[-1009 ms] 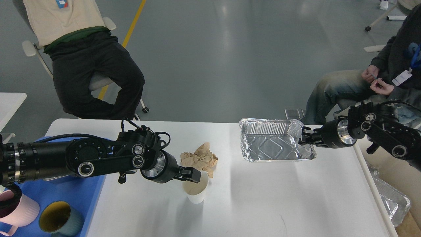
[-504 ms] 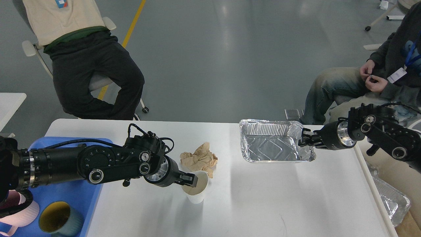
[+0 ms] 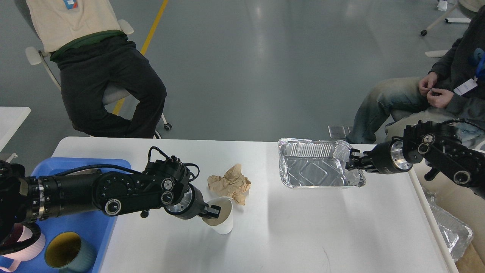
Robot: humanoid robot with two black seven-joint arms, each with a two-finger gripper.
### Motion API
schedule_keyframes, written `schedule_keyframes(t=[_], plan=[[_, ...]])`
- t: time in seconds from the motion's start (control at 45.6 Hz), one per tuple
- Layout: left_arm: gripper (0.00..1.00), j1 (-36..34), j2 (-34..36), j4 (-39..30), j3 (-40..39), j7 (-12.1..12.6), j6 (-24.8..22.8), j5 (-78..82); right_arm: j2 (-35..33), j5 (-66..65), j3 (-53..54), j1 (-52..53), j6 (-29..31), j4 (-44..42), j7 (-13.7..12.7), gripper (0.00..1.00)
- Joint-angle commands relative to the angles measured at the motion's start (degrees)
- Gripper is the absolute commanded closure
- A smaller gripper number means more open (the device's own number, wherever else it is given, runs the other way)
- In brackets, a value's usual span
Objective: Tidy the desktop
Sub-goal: 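Reach the left gripper to the white paper cup and grasp it, then lift the paper cup and lower it into the foil tray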
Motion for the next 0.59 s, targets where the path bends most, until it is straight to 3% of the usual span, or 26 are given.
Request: schedule_keyframes(t=[0.0,0.175,0.351,0.438,0.57], plan=[[1.0,-0.28,0.53,-0.41,-0.63,0.0,-2.04,-0.23,0.23,-0.08,0.0,0.0,0.01,0.01,0.0,1.0],[1.0,-2.65,2.37,-2.51,-1.77,0.0,-5.2,-1.02,0.23,-0.08,0.0,0.0,0.01,-0.17,0.0,1.0],[1.0,-8.27,7.38,-9.36,-9.59,1.84,-16.0,-3.83,0.14,-0.08,-0.09,-0.35,0.01,-0.17,-0.09,1.0],[1.0,-14.85,9.67,-13.15,-12.41,2.99,-20.4,-8.65,0.14,-0.08,-0.09,-0.44,0.01,-0.17,-0.09,1.0],[1.0,-29.26,10.29,-12.98,-12.06,2.99,-25.32,-20.69,0.23,-0.08,-0.09,-0.44,0.01,-0.08,-0.09,1.0]])
